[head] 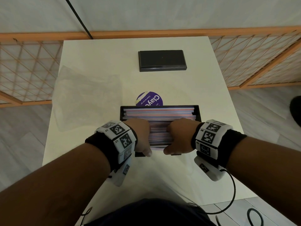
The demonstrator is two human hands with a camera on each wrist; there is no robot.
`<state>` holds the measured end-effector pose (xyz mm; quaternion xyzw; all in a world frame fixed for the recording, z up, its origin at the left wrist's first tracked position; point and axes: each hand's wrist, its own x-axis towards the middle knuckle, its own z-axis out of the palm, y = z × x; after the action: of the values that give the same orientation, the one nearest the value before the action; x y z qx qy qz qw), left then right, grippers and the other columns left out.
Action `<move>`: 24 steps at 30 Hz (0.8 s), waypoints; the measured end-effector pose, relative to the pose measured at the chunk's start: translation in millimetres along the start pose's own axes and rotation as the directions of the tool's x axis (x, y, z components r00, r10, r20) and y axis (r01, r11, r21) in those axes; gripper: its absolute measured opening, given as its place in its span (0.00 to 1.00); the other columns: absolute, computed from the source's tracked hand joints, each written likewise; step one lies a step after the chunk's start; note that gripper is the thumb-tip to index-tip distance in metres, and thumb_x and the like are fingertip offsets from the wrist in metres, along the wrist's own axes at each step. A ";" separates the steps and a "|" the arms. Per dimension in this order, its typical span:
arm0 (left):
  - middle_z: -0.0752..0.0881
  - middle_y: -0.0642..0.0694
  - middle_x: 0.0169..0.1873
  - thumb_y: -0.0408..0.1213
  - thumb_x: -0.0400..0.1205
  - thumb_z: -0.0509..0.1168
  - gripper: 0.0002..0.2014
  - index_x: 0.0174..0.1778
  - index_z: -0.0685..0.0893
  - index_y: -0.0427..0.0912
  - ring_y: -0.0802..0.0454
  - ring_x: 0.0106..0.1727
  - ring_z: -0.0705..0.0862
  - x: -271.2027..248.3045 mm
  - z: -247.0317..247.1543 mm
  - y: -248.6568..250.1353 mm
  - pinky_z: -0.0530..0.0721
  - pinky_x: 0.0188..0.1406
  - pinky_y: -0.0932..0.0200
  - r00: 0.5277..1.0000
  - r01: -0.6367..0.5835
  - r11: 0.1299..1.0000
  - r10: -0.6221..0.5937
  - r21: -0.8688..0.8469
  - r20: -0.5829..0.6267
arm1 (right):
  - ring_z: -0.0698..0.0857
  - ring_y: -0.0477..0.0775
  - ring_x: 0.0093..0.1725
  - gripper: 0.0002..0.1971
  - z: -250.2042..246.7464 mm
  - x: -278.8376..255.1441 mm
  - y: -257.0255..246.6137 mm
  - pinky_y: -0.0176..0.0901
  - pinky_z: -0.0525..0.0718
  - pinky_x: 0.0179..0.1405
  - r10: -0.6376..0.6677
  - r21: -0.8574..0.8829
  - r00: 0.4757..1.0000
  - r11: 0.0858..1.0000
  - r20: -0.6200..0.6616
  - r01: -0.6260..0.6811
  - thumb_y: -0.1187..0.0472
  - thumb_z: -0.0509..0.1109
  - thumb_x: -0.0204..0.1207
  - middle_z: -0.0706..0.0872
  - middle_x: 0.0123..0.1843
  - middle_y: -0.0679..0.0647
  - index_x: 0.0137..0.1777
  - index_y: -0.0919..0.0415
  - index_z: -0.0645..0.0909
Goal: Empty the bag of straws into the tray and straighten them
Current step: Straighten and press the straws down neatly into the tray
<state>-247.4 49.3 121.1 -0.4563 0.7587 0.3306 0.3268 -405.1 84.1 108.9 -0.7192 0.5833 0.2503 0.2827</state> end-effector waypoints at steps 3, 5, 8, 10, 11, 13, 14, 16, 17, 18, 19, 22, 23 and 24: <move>0.86 0.51 0.51 0.55 0.71 0.79 0.25 0.58 0.83 0.46 0.50 0.53 0.85 -3.4 -1.4 -3.2 0.86 0.58 0.52 0.999 -0.025 1.000 0.025 -0.017 -0.040 | 0.86 0.53 0.44 0.20 -5.3 -4.8 -0.8 0.47 0.88 0.48 -0.013 -0.010 1.000 1.000 -0.008 0.012 0.35 0.73 0.66 0.87 0.41 0.47 0.42 0.51 0.82; 0.83 0.51 0.52 0.56 0.71 0.79 0.25 0.58 0.81 0.47 0.50 0.54 0.83 -8.1 -3.8 -6.4 0.85 0.57 0.53 0.993 -0.048 0.999 0.049 0.006 -0.109 | 0.85 0.54 0.42 0.19 -12.5 -11.6 1.6 0.47 0.88 0.46 -0.029 -0.027 0.997 0.999 -0.065 0.027 0.36 0.73 0.66 0.85 0.38 0.48 0.41 0.51 0.80; 0.80 0.51 0.52 0.54 0.72 0.78 0.23 0.54 0.78 0.48 0.50 0.53 0.80 -15.5 -3.8 -9.8 0.80 0.52 0.57 0.983 -0.055 0.998 0.060 0.036 -0.171 | 0.85 0.56 0.43 0.18 -20.8 -23.1 7.7 0.48 0.88 0.48 -0.040 -0.022 0.989 0.999 -0.143 0.037 0.38 0.73 0.65 0.85 0.40 0.49 0.43 0.52 0.82; 0.82 0.51 0.49 0.54 0.73 0.78 0.22 0.53 0.78 0.46 0.50 0.51 0.81 -16.0 -0.3 -10.5 0.80 0.49 0.57 0.989 -0.050 0.999 0.052 0.022 -0.135 | 0.86 0.56 0.44 0.21 -18.3 -26.6 7.9 0.48 0.88 0.49 -0.045 -0.020 0.993 0.999 -0.113 0.044 0.38 0.74 0.66 0.88 0.42 0.50 0.46 0.55 0.86; 0.83 0.51 0.47 0.54 0.73 0.78 0.22 0.53 0.79 0.46 0.50 0.51 0.82 -15.0 1.9 -10.1 0.81 0.49 0.56 0.993 -0.048 0.999 0.049 0.012 -0.104 | 0.85 0.56 0.44 0.22 -14.7 -26.3 6.2 0.48 0.88 0.49 -0.042 -0.021 0.996 0.999 -0.083 0.040 0.37 0.74 0.67 0.87 0.40 0.50 0.45 0.56 0.85; 0.84 0.51 0.48 0.55 0.72 0.79 0.23 0.53 0.79 0.48 0.49 0.52 0.84 -11.9 6.4 -8.3 0.84 0.54 0.53 0.997 -0.048 0.999 0.047 0.000 -0.053 | 0.83 0.56 0.42 0.23 -5.0 -22.5 2.8 0.48 0.87 0.48 -0.020 -0.026 0.999 0.999 -0.031 0.019 0.35 0.74 0.67 0.83 0.37 0.48 0.43 0.56 0.81; 0.83 0.51 0.50 0.55 0.72 0.79 0.23 0.54 0.78 0.49 0.48 0.54 0.84 -10.0 8.1 -7.5 0.85 0.57 0.51 0.998 -0.043 0.999 0.044 0.003 -0.041 | 0.82 0.55 0.43 0.23 -0.3 -19.2 2.0 0.48 0.87 0.48 -0.006 -0.029 1.000 1.000 -0.015 0.005 0.34 0.74 0.67 0.80 0.38 0.47 0.43 0.54 0.78; 0.81 0.51 0.52 0.57 0.71 0.79 0.25 0.54 0.76 0.50 0.47 0.57 0.83 -7.3 10.8 -5.9 0.85 0.62 0.48 0.999 -0.030 0.999 0.031 0.023 -0.037 | 0.83 0.56 0.47 0.22 6.3 -14.3 1.1 0.51 0.87 0.52 0.006 -0.022 1.000 1.000 -0.009 -0.006 0.35 0.74 0.67 0.80 0.43 0.48 0.47 0.53 0.78; 0.81 0.51 0.53 0.57 0.70 0.79 0.25 0.54 0.76 0.50 0.47 0.57 0.83 -5.7 12.0 -5.7 0.85 0.63 0.47 0.999 -0.024 0.999 0.025 0.028 -0.043 | 0.84 0.56 0.49 0.23 8.0 -12.6 1.0 0.52 0.88 0.53 0.006 -0.019 1.000 1.000 -0.014 -0.007 0.36 0.74 0.67 0.81 0.45 0.48 0.50 0.53 0.79; 0.81 0.50 0.54 0.58 0.70 0.79 0.26 0.55 0.77 0.50 0.47 0.58 0.83 -4.1 12.9 -5.7 0.85 0.63 0.47 0.999 -0.020 0.999 0.021 0.027 -0.050 | 0.85 0.56 0.51 0.23 9.0 -11.7 1.1 0.52 0.87 0.53 0.004 -0.018 1.000 1.000 -0.020 -0.004 0.36 0.74 0.68 0.81 0.46 0.48 0.52 0.53 0.80; 0.81 0.50 0.55 0.58 0.70 0.79 0.26 0.57 0.79 0.49 0.46 0.58 0.83 -2.9 13.5 -5.7 0.85 0.63 0.47 0.998 -0.018 1.000 0.019 0.022 -0.053 | 0.85 0.56 0.51 0.23 9.3 -11.4 1.2 0.52 0.88 0.53 0.003 -0.018 1.000 1.000 -0.024 -0.003 0.36 0.73 0.68 0.81 0.47 0.49 0.52 0.54 0.81; 0.83 0.50 0.53 0.57 0.72 0.78 0.24 0.58 0.81 0.49 0.47 0.55 0.83 -1.8 13.2 -5.9 0.85 0.61 0.49 0.999 -0.011 1.000 0.012 0.030 -0.050 | 0.82 0.55 0.46 0.20 9.2 -10.5 3.4 0.52 0.87 0.53 0.008 -0.011 1.000 1.000 -0.017 -0.009 0.37 0.72 0.69 0.81 0.46 0.49 0.47 0.53 0.79; 0.83 0.51 0.51 0.56 0.73 0.77 0.22 0.56 0.80 0.49 0.48 0.53 0.83 -2.0 12.3 -6.1 0.86 0.60 0.51 0.999 -0.008 0.999 0.009 0.034 -0.050 | 0.80 0.54 0.45 0.20 8.2 -10.9 3.8 0.52 0.87 0.53 0.016 -0.007 1.000 1.000 -0.011 -0.016 0.37 0.72 0.69 0.80 0.46 0.48 0.46 0.52 0.77; 0.83 0.51 0.49 0.55 0.73 0.77 0.21 0.54 0.79 0.49 0.49 0.51 0.83 -1.9 11.4 -6.5 0.86 0.58 0.52 0.999 -0.004 0.999 0.006 0.036 -0.050 | 0.80 0.54 0.45 0.19 7.7 -10.8 4.2 0.51 0.87 0.53 0.025 -0.001 1.000 1.000 -0.008 -0.025 0.37 0.72 0.69 0.80 0.45 0.48 0.45 0.51 0.76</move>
<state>-238.7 56.9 114.8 -0.4566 0.7738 0.3061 0.3148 -411.6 96.4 110.3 -0.7128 0.5933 0.2513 0.2770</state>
